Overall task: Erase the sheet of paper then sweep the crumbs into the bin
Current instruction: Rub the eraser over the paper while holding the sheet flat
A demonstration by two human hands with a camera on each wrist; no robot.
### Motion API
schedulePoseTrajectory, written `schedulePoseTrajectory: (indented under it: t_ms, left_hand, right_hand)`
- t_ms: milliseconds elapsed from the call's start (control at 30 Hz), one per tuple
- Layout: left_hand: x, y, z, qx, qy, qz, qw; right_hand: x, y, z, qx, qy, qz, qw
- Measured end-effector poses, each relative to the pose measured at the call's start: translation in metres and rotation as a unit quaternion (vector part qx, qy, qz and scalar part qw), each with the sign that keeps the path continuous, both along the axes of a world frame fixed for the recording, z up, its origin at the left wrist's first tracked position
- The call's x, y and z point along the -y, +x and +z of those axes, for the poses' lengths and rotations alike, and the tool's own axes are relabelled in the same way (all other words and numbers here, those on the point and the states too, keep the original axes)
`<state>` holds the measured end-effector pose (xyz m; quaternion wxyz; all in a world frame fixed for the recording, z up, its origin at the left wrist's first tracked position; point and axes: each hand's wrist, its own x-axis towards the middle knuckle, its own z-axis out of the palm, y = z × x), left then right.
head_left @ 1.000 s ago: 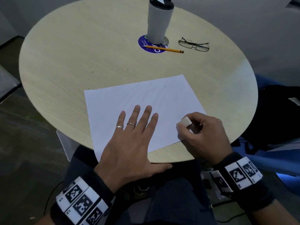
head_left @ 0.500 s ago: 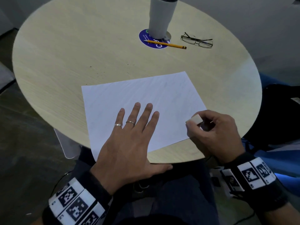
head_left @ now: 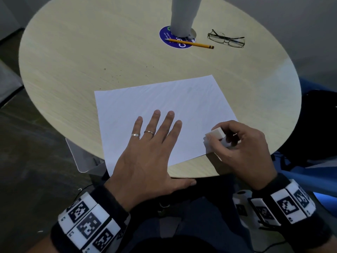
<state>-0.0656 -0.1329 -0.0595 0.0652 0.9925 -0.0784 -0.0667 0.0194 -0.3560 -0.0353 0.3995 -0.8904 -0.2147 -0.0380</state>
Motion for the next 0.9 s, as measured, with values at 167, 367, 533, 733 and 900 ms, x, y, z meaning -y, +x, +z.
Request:
schedulePoseTrajectory:
  t_ms: [167,367,533,733,900]
  left_hand:
    - [0.0,0.002,0.0,0.005,0.004,-0.006,1.0]
    - [0.004,0.004,0.0,0.009,0.01,-0.005,1.0]
    - [0.003,0.005,0.001,0.007,0.006,-0.006,1.0]
    - [0.003,0.005,0.001,0.006,0.005,-0.007,1.0]
    - [0.005,0.005,0.003,-0.003,0.01,-0.006,1.0]
  right_hand:
    - [0.005,0.003,-0.008,-0.015,-0.012,-0.015,1.0]
    - [0.0,0.0,-0.004,0.039,-0.031,-0.006,0.999]
    - [0.009,0.008,-0.009,-0.032,-0.019,-0.008,0.999]
    - [0.002,0.001,-0.007,0.009,-0.044,-0.008,0.999]
    - [0.024,0.022,-0.011,-0.022,-0.038,-0.042,0.998]
